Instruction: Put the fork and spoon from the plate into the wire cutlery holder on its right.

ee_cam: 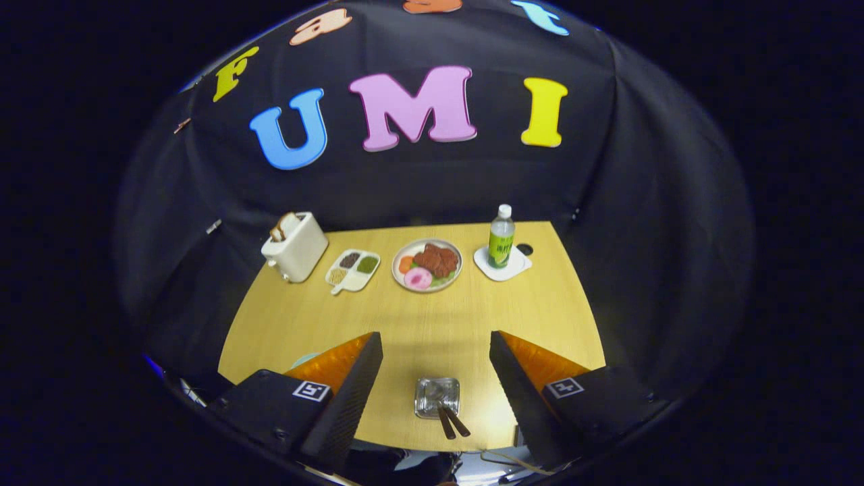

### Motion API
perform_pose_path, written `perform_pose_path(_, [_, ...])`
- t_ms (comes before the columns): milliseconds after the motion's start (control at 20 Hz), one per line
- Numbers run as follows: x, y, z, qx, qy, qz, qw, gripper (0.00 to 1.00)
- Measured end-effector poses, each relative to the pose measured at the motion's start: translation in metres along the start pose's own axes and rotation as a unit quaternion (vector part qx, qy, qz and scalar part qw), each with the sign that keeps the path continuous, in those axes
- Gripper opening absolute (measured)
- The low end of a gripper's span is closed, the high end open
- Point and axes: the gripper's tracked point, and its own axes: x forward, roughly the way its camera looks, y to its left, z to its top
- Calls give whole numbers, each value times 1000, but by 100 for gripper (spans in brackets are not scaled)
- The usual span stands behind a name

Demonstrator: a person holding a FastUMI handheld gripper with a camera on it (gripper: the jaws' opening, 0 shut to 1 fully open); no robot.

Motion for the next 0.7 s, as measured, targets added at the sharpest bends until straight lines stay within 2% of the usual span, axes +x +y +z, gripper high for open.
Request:
perform_pose_path(200, [-32,12,36,-17,-117,-16,993,99])
perform_pose_path(350, [-60,26,60,-43,-201,-25,978,99])
perform_pose_path(500, [-89,48,71,-32,-259,-17,965,99])
perform_pose_path(700, [-116,61,83,-30,-328,-31,944,99])
